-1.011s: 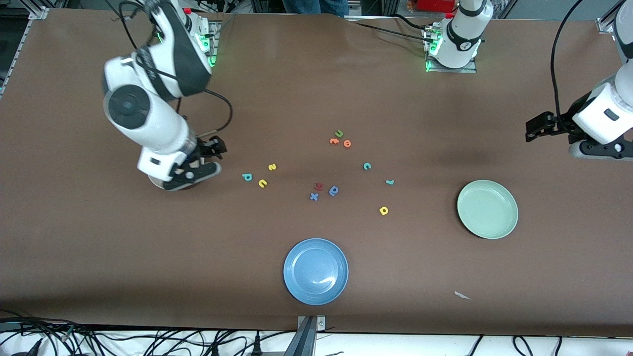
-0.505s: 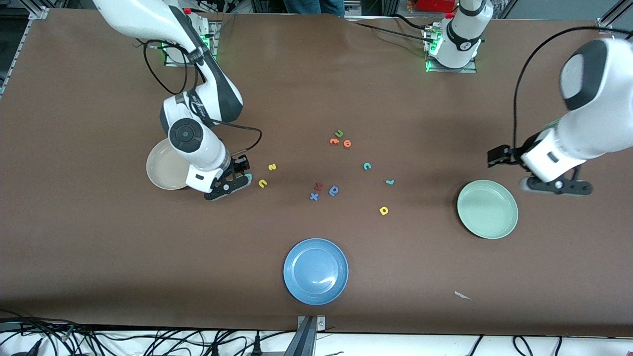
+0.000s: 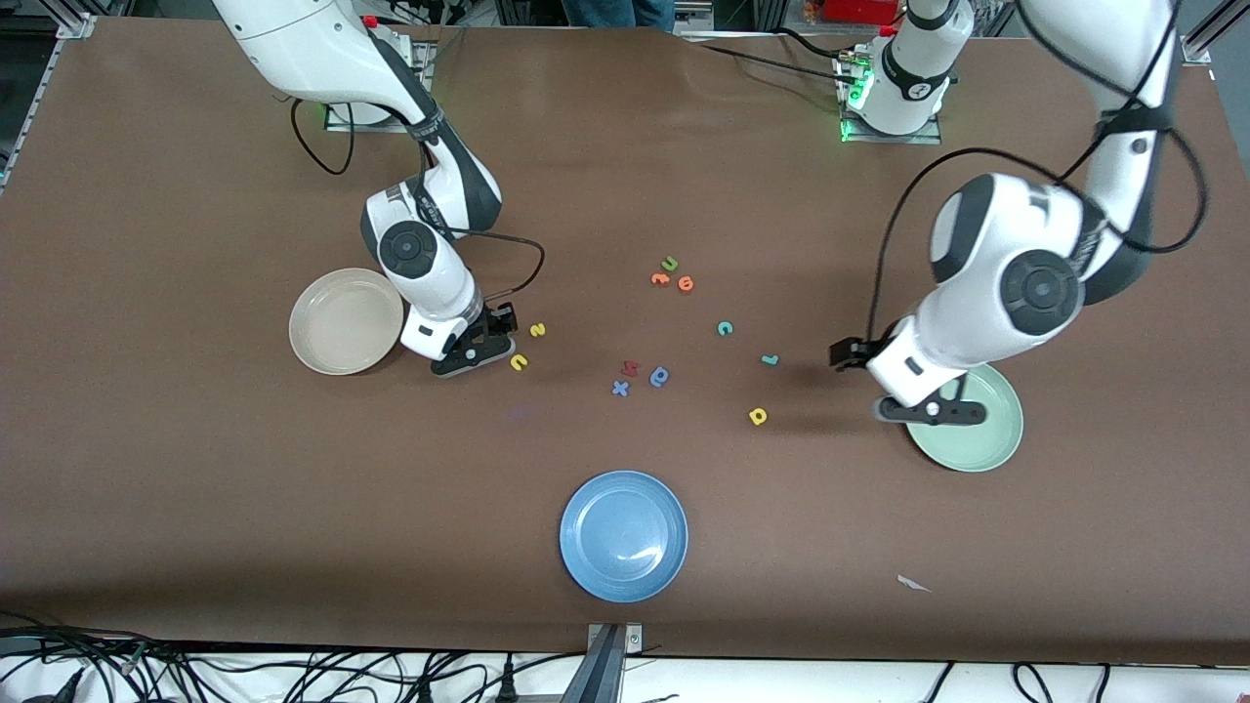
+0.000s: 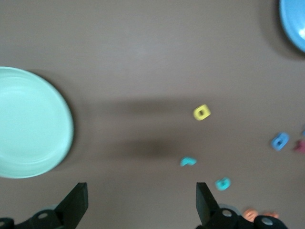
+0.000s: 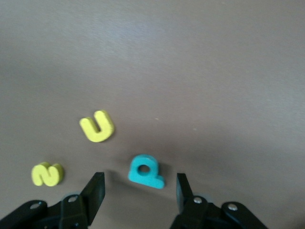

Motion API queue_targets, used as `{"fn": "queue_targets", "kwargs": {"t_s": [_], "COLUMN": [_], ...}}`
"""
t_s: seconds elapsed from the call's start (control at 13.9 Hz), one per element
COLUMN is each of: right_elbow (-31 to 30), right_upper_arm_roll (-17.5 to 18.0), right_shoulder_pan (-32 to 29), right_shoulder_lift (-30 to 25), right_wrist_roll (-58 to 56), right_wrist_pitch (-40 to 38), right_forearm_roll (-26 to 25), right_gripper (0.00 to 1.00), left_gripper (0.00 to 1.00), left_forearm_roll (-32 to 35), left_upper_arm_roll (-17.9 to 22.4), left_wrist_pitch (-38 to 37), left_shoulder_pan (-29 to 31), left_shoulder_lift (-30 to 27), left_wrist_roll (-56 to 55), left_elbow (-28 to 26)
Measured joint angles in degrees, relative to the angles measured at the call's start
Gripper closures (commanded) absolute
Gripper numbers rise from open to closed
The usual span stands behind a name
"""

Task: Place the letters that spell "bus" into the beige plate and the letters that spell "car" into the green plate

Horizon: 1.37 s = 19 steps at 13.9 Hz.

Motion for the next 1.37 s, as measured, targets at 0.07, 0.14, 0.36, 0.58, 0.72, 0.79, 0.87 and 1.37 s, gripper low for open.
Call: {"fn": "queue_targets", "kwargs": {"t_s": [0.07,0.14,0.36,0.58,0.72,0.79,0.87,1.37], "right_elbow": [0.0,0.0,0.0,0.0,0.1,0.1,0.1,2.5], "right_upper_arm_roll": [0.0,-0.2,-0.3,-0.3,-0.6,-0.6,-0.5,-6.5], "right_shoulder_pan": [0.0,0.0,0.0,0.0,0.0,0.0,0.0,-0.1], "right_shoulder_lift": [0.2,0.4,1.4,1.7,1.6,1.5,1.1,-2.9], "right_wrist_roll": [0.0,0.0,0.0,0.0,0.0,0.0,-0.1,-3.2], "right_wrist_pitch": [1.0,1.9,3.0,3.1,3.1,3.0,2.8,-7.7], "right_forearm_roll": [0.0,0.0,0.0,0.0,-0.1,-0.1,-0.1,-0.1], "right_gripper": [0.31,0.33,0.38,0.79,0.85,0.88,0.88,0.87], "left_gripper": [0.0,0.0,0.0,0.0,0.0,0.0,0.0,0.09], "left_forearm_roll": [-0.6,-0.6,-0.6,-0.6,-0.6,-0.6,-0.6,4.9], "left_upper_arm_roll": [-0.1,-0.1,-0.2,-0.2,-0.2,-0.2,-0.1,0.0], "left_wrist_pitch": [2.5,5.0,12.2,18.6,20.5,21.2,22.4,26.6], "left_shoulder_pan": [-1.0,-2.1,-5.2,-6.6,-7.0,-7.3,-7.6,-9.1], "left_shoulder_lift": [1.5,3.1,7.8,12.1,13.8,14.4,15.0,19.6], "left_wrist_roll": [-3.0,-6.1,-12.6,-16.3,-17.7,-18.3,-18.9,-24.7], "left_elbow": [-0.1,-0.2,-0.2,-0.3,-0.2,-0.2,-0.2,1.1]}}
